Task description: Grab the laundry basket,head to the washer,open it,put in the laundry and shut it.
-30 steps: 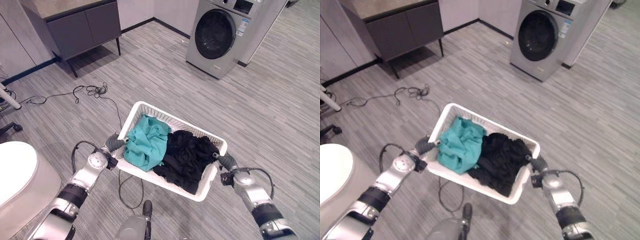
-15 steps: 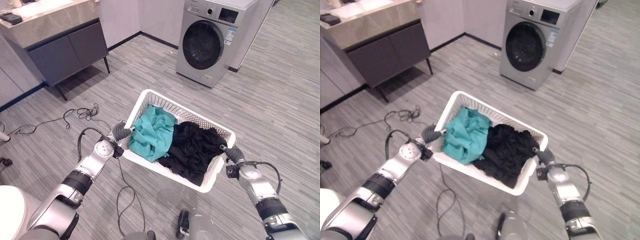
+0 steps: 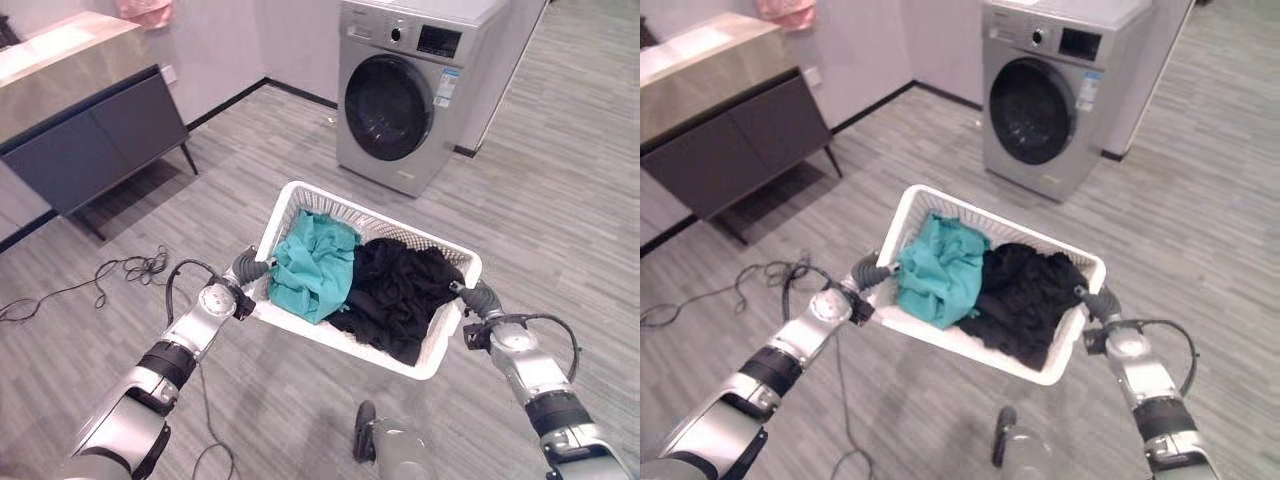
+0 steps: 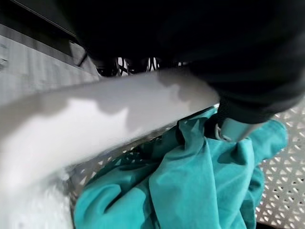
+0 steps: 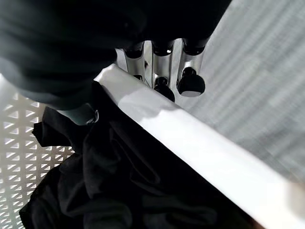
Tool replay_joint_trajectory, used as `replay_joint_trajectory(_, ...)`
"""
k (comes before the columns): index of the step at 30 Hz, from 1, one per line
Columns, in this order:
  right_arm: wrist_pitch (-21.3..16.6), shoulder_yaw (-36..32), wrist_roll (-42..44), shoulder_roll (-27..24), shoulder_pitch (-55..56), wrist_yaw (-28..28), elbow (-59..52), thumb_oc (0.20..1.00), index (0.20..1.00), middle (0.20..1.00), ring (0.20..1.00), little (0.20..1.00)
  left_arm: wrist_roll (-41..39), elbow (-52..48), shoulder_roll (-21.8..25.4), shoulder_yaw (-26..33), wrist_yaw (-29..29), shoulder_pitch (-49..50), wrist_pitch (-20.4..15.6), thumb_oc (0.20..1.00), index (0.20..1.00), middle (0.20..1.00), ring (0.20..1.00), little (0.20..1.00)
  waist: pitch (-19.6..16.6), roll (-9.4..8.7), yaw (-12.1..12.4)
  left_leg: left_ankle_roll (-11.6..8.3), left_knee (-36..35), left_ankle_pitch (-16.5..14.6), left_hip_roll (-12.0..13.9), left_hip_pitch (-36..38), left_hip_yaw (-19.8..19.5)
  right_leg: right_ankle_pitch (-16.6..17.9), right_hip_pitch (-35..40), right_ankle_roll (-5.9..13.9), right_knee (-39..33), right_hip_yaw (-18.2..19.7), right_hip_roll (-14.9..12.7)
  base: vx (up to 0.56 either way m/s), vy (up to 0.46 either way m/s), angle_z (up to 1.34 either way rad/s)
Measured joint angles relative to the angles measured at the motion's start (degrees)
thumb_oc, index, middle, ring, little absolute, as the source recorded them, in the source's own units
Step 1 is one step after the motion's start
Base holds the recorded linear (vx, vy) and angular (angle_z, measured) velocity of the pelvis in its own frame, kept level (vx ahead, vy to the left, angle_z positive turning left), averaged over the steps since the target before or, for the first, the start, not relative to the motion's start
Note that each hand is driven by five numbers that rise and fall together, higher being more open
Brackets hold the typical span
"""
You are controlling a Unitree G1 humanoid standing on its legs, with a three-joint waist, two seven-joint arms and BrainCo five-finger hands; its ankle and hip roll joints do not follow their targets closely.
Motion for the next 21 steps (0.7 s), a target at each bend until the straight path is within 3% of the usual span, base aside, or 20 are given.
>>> replay_joint_trajectory(1,-0.03,0.00,0.06,0.06,-0.04,-0.24,-0.22,0.200,0.200,0.200,0.200,0.200,-0.02,-0.93,0.47,0.03,0.01,0.04,0.01,0.200,0.200,0.200,0.200,0.200,0.04,-0.08,0.97,1.99,8.31,2.05,1.01,-5.29,-0.25,-1.11,1.19,-1.43,-0.47,0.55,1.76,0.31,-0.274,-0.58)
replay_joint_trajectory(2,-0.03,0.06,0.22,1.00,0.15,-0.77,-0.23,0.200,0.200,0.200,0.200,0.200,-0.06,-1.06,0.97,-0.10,0.01,0.20,0.05,0.200,0.200,0.200,0.200,0.200,0.30,-1.66,2.29,3.21,18.36,-1.55,0.65,-12.95,-0.25,0.04,3.75,-1.17,-1.67,1.05,2.61,0.16,-0.176,-0.53)
replay_joint_trajectory(5,-0.05,0.08,0.20,1.73,0.69,-1.50,-0.42,0.200,0.200,0.200,0.200,0.200,-0.84,-1.65,1.71,-0.22,-0.07,0.74,0.27,0.200,0.200,0.200,0.200,0.200,0.55,-4.41,1.96,4.95,19.76,-7.26,-0.67,-26.26,1.38,-0.85,11.38,-1.09,-6.11,-0.01,1.97,0.26,-0.075,0.00)
replay_joint_trajectory(6,-0.11,-0.19,0.21,2.11,1.61,-2.14,-1.21,0.200,0.200,0.200,0.200,0.200,-1.28,-1.88,1.62,-0.42,0.02,0.34,0.18,0.200,0.200,0.200,0.200,0.200,0.54,-5.92,2.25,4.39,13.36,-10.76,-2.60,-30.14,2.61,-1.77,14.36,-0.13,-8.85,-0.92,0.52,0.31,0.050,0.05)
replay_joint_trajectory(9,-0.27,0.05,0.14,1.85,2.20,-2.08,-2.33,0.200,0.200,0.200,0.200,0.200,-1.30,-2.01,1.99,-0.38,0.28,-0.05,0.20,0.200,0.200,0.200,0.200,0.200,0.68,-5.70,3.61,4.13,-18.60,-10.34,-5.60,-30.66,6.58,-1.86,20.96,2.23,-14.61,-0.10,0.66,0.28,0.068,-0.12)
replay_joint_trajectory(10,-0.26,0.14,0.11,1.93,2.56,-1.91,-2.18,0.200,0.200,0.200,0.200,0.200,-1.30,-1.85,2.07,-0.48,0.27,0.56,0.30,0.200,0.200,0.200,0.200,0.200,0.58,-5.32,3.85,6.16,-21.27,-7.00,-6.39,-29.41,7.00,-2.64,22.40,3.48,-14.28,0.46,0.85,0.69,0.169,-0.19)
replay_joint_trajectory(11,-0.22,1.16,0.00,1.89,3.34,-2.07,-2.24,0.200,0.200,0.200,0.200,0.200,-1.33,-0.89,2.07,-1.07,0.19,2.04,-0.11,0.200,0.200,0.200,0.200,0.200,-0.43,-3.78,4.86,6.35,-17.58,5.44,-6.70,-29.60,5.13,-5.15,24.08,2.59,-13.59,1.75,1.36,0.80,0.193,-0.11)
replay_joint_trajectory(12,-0.56,2.61,-0.05,2.74,4.48,-3.64,-1.66,0.200,0.200,0.200,0.200,0.200,-1.40,2.21,2.39,-3.25,0.20,2.07,-2.33,0.200,0.200,0.200,0.200,0.200,-2.87,-4.81,5.12,3.15,-15.90,-3.11,-8.59,-35.07,0.35,-8.55,24.88,2.85,-14.78,2.59,0.98,0.57,0.108,-0.28)
replay_joint_trajectory(13,-0.25,6.21,-0.10,2.43,-1.12,-2.76,3.20,0.200,0.200,0.200,0.200,0.200,-1.74,6.32,2.69,-4.39,0.40,1.31,-1.12,0.200,0.200,0.200,0.200,0.200,-2.10,-8.04,6.23,1.54,-38.36,-7.60,-10.56,-31.04,-2.59,-11.45,25.07,3.44,-12.73,3.78,-2.28,0.59,0.118,-0.38)
replay_joint_trajectory(15,-0.33,6.10,-0.19,2.03,-3.60,-2.86,4.66,0.200,0.200,0.200,0.200,0.200,-1.86,4.46,2.65,-4.87,0.02,2.07,0.32,0.200,0.200,0.200,0.200,0.200,-1.56,-6.18,7.74,2.30,-38.64,-8.09,-9.84,-31.18,-2.45,-10.58,29.17,7.63,-14.50,6.46,-2.24,0.49,0.118,-0.53)
replay_joint_trajectory(16,-0.41,5.95,-0.21,1.30,-2.47,-3.06,4.81,0.200,0.200,0.200,0.200,0.200,-1.88,3.05,1.90,-4.92,0.09,2.52,0.29,0.200,0.200,0.200,0.200,0.200,-3.09,-3.51,8.93,3.84,-34.47,-10.81,-9.80,-28.07,-2.76,-13.05,32.59,10.95,-13.40,6.82,-1.89,0.34,0.110,-0.36)
replay_joint_trajectory(17,-0.39,5.83,-0.16,2.31,-2.16,-3.15,4.87,0.200,0.200,0.200,0.200,0.200,-1.90,2.92,2.71,-4.64,0.31,1.59,0.03,0.200,0.200,0.200,0.200,0.200,-2.99,-5.61,9.58,1.74,-32.43,-5.36,-11.49,-27.88,-2.08,-14.68,33.08,11.58,-10.67,6.89,-4.71,0.65,0.251,-0.44)
replay_joint_trajectory(18,-0.38,6.08,-0.12,2.96,-2.43,-2.92,4.88,0.200,0.200,0.200,0.200,0.200,-1.92,2.90,3.73,-4.62,0.58,1.06,0.03,0.200,0.200,0.200,0.200,0.200,-2.79,-6.79,10.23,1.74,-30.66,-5.00,-12.43,-27.66,-0.47,-15.21,31.71,11.49,-6.97,7.95,-6.63,0.31,0.147,-0.40)
replay_joint_trajectory(19,-0.50,6.03,-0.14,3.80,-2.81,-2.91,4.58,0.200,0.200,0.200,0.200,0.200,-1.93,2.93,4.91,-4.63,0.55,0.76,0.05,0.200,0.200,0.200,0.200,0.200,-2.77,-6.95,10.17,3.04,-30.50,-4.06,-12.59,-26.76,0.04,-15.74,29.30,11.84,-1.79,9.08,-7.66,0.56,0.311,-0.59)
replay_joint_trajectory(20,-0.61,5.32,-0.19,5.96,-3.29,-2.87,4.76,0.200,0.200,0.200,0.200,0.200,-2.15,3.03,6.60,-4.70,0.57,-0.15,0.18,0.200,0.200,0.200,0.200,0.200,-2.63,-7.46,9.90,4.95,-32.07,-4.51,-13.53,-23.32,2.13,-12.68,22.51,15.20,14.38,10.40,-10.27,0.24,0.170,-0.50)
replay_joint_trajectory(21,-0.50,4.95,-0.19,7.16,-3.05,-3.08,4.83,0.200,0.200,0.200,0.200,0.200,-2.18,3.06,6.87,-4.62,0.60,-0.54,0.23,0.200,0.200,0.200,0.200,0.200,-2.65,-7.62,9.61,6.66,-34.06,-5.18,-14.42,-20.47,2.68,-11.97,19.51,16.73,21.53,11.44,-10.45,0.46,0.349,-0.43)
